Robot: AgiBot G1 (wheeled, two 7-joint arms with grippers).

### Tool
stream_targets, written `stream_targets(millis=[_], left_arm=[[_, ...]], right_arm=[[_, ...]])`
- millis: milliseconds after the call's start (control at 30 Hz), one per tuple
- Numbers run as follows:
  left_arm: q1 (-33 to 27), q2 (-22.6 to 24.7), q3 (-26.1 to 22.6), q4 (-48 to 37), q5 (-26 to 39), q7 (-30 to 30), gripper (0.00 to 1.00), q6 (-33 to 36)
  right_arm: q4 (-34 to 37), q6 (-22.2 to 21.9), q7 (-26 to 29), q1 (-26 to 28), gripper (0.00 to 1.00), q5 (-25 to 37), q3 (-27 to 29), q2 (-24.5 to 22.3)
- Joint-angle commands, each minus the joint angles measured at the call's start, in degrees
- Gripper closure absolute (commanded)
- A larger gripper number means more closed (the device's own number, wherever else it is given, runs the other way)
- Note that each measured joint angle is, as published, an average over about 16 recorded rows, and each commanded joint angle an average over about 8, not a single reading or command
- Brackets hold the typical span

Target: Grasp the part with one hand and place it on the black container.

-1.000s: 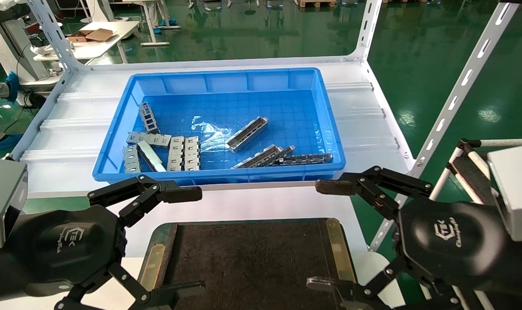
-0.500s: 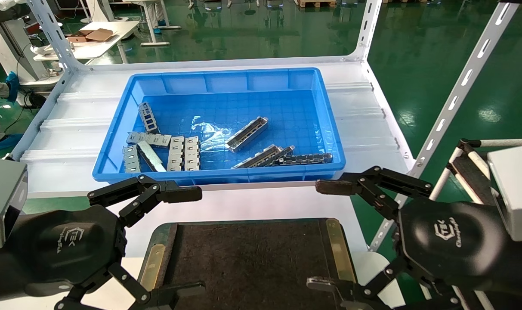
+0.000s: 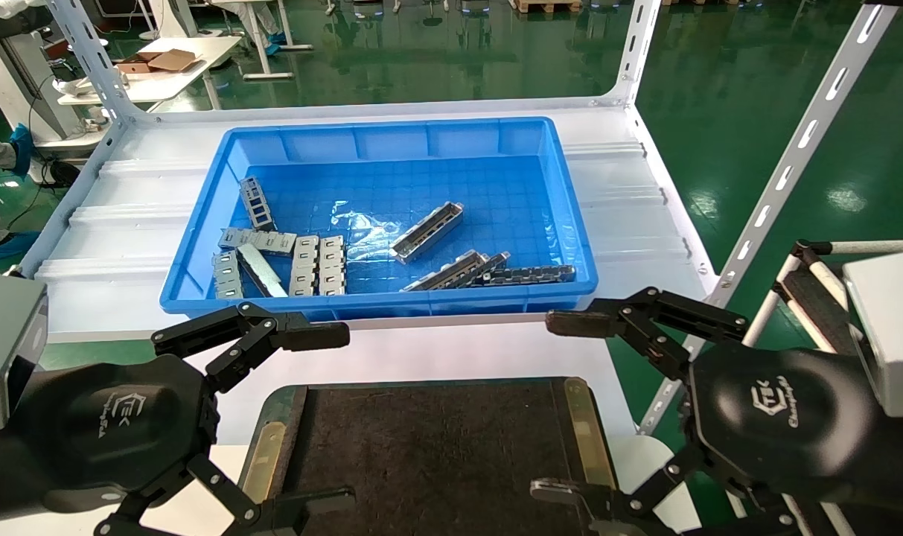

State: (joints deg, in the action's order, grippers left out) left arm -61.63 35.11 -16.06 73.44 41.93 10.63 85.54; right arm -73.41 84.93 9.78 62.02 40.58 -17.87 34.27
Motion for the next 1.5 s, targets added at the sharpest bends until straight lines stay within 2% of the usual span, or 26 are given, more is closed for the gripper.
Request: stream_targets(millis=[33,400,800,1100,1500], left_arm=[[0.0,0.0,0.0,0.0,0.0,0.0,0.00,0.0],[-1.7,2.1,-0.4,-1.3,2.2,-1.0,0.00,-2.9],[-8.3,10.0,-4.3,-7.1,11.7,-1.5,0.00,-11.5],[-15.1,18.6,-8.3,-18.9,20.0,-4.6,0.00,-17.3],[-23.4,30.8,-11.6,-40.4,28.0,-11.4,0.00,-27.6]], right_arm=[[0.0,0.0,0.0,0.0,0.00,0.0,0.0,0.0],[0.0,0.0,0.0,0.0,0.00,0.0,0.0,0.0],[0.0,0.0,0.0,0.0,0.00,0.0,-0.1,0.0],[0.0,0.0,0.0,0.0,0.00,0.0,-0.1,0.0],[0.0,0.0,-0.1,0.0,0.00,-0.1,-0.1,0.0]])
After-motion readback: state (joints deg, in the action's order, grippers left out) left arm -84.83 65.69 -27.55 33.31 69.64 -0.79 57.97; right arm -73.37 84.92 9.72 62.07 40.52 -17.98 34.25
